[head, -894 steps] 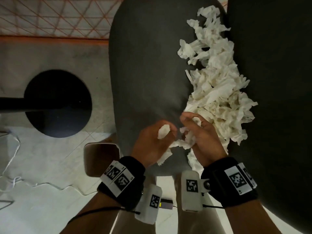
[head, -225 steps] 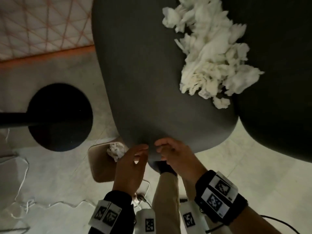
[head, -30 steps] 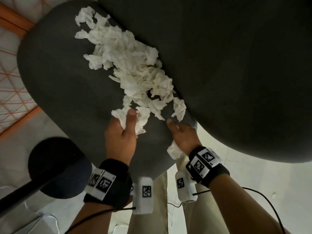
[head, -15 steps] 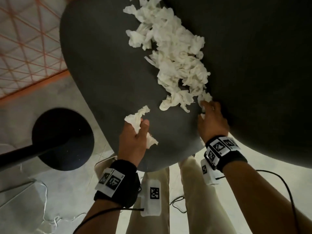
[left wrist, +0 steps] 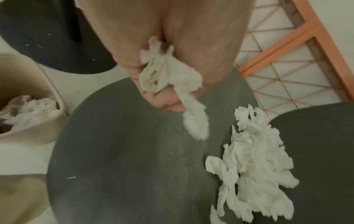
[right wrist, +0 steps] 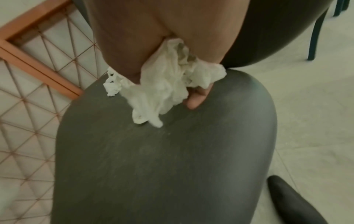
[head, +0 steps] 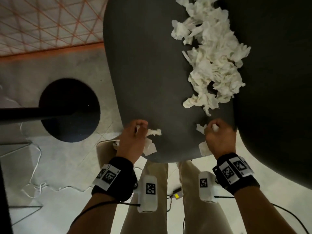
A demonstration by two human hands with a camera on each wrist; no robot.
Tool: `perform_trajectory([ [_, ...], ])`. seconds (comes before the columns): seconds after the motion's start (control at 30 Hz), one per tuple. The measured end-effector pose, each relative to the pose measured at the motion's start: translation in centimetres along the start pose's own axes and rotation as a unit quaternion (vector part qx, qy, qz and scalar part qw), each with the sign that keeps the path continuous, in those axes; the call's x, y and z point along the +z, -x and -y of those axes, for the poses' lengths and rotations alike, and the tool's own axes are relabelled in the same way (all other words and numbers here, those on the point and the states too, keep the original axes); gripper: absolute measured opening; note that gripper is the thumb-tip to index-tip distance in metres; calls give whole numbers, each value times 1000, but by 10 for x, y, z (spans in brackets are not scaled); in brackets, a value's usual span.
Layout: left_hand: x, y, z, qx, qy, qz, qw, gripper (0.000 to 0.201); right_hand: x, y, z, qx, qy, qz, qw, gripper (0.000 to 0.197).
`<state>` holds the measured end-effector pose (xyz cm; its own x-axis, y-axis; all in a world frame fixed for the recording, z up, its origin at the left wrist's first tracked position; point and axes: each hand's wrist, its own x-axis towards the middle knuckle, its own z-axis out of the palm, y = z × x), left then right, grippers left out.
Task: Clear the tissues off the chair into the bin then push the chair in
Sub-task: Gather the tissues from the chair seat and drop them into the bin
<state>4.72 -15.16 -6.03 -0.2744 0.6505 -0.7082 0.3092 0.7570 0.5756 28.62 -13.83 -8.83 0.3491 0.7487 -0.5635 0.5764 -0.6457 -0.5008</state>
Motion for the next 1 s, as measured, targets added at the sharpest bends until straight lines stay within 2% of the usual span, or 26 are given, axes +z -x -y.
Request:
perform_trajectory([
  [0.13,-6,10,1,3,41,0,999,24,11,8,3,-20,-71,28,997,39],
  [0.2,-5,18,-3,-18,42,-5,999,24,14,7,9,-7,-103,59,993,43],
  [0.33,6,31,5,-57,101,-51,992,35,15,3,17,30,-143,68,987,22],
  [0.4,11,40,13,-58,135,-57,988,32,12,0,19,29,-129,77,988,10],
  [0.43,13,45,15,-49,133,-43,989,24,11,-1,20,28,-120,96,988,7],
  [0.47,14,53,17,-47,126,-25,991,16,8,-1,20,34,-120,128,984,16],
  [0.5,16,62,20,-51,129,-5,990,17,5,1,19,48,-130,175,975,28],
  [0.53,17,70,23,-56,140,12,989,28,2,3,17,57,-142,227,962,39],
  [0.6,21,90,30,-46,164,23,985,44,-5,9,14,40,-126,300,945,44],
  [0.67,24,109,41,-26,143,-6,989,49,-9,13,8,6,-76,292,953,39],
  [0.73,27,124,51,-26,128,-25,991,42,-10,20,7,1,-63,268,961,37],
  [0.83,34,144,73,-96,179,-30,979,27,-9,37,7,-11,-29,270,962,28],
  [1.0,41,158,111,-134,198,-57,969,14,9,74,18,30,-62,392,917,33],
])
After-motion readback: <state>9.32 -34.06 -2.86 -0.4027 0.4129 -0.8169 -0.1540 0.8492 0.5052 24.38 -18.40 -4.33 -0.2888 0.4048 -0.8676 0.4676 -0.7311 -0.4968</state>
